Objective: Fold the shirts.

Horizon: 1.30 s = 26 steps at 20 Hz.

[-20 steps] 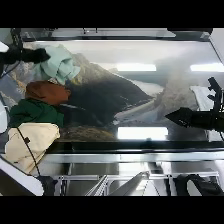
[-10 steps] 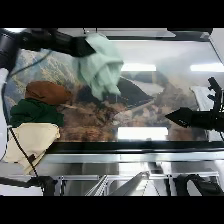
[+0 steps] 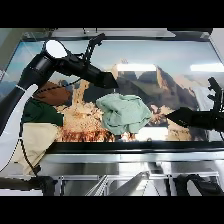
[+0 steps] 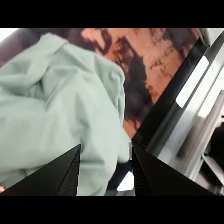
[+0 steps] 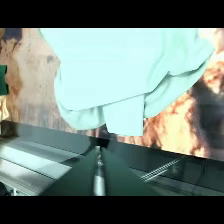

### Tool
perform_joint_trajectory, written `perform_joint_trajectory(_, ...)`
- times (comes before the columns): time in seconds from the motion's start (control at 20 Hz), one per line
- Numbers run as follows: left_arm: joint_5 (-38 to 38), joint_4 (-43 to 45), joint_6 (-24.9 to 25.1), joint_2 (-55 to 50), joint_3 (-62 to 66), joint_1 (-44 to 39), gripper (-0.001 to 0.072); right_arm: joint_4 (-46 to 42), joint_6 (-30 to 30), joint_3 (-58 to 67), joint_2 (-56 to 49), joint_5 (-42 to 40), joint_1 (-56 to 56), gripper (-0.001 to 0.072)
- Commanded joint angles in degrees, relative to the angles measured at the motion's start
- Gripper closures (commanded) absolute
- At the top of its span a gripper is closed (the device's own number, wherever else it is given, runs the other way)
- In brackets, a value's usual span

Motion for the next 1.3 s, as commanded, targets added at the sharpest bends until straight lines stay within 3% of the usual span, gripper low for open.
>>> perform_joint_trajectory(0.0, -10.56, 0.37, -1.97, 0.04, -0.66, 4.20, 0.0372, 0.02, -0.15, -0.28, -0.04, 1.36, 0.09, 0.0217)
perform_joint_trajectory(0.1, -16.13, 1.57, -3.54, 0.55, -5.66, 7.54, 0.0371, 0.00, -0.15, -1.73, -0.04, 0.94, 0.63, 0.0211)
perform_joint_trajectory(0.2, -15.13, 1.38, -3.50, 2.43, -16.72, 9.40, 0.0372, 0.02, -0.15, -4.79, -0.04, -2.19, 2.99, 0.0212)
perform_joint_trajectory(0.45, 1.88, 0.81, -1.57, 5.22, -41.46, 5.88, 0.0371, 0.04, -0.17, -11.02, -5.79, -14.62, 13.66, 0.0211)
perform_joint_trajectory(0.6, 9.53, -0.66, -0.85, 3.08, -42.77, 2.14, 0.0371, 1.31, -1.49, -10.97, -14.58, -24.81, 21.16, 0.0211)
perform_joint_trajectory(0.75, 9.88, -2.03, -0.74, 0.20, -37.73, -0.02, 0.0372, 4.17, -1.66, -10.82, -23.93, -29.27, 23.63, 0.0211)
perform_joint_trajectory(0.9, 9.84, -1.97, -0.76, -1.38, -32.33, -2.23, 0.0372, 11.19, -9.03, -10.82, -30.38, -29.22, 23.58, 0.0211)
perform_joint_trajectory(1.2, 10.60, -1.95, -0.76, -1.53, -30.49, -3.28, 0.0375, 35.06, -28.35, -10.78, -34.91, -29.24, 23.54, 0.0214)
perform_joint_trajectory(1.25, 10.60, -1.99, -0.79, -1.51, -30.47, -3.28, 0.0375, 36.96, -29.86, -10.78, -34.91, -29.24, 23.54, 0.0290)
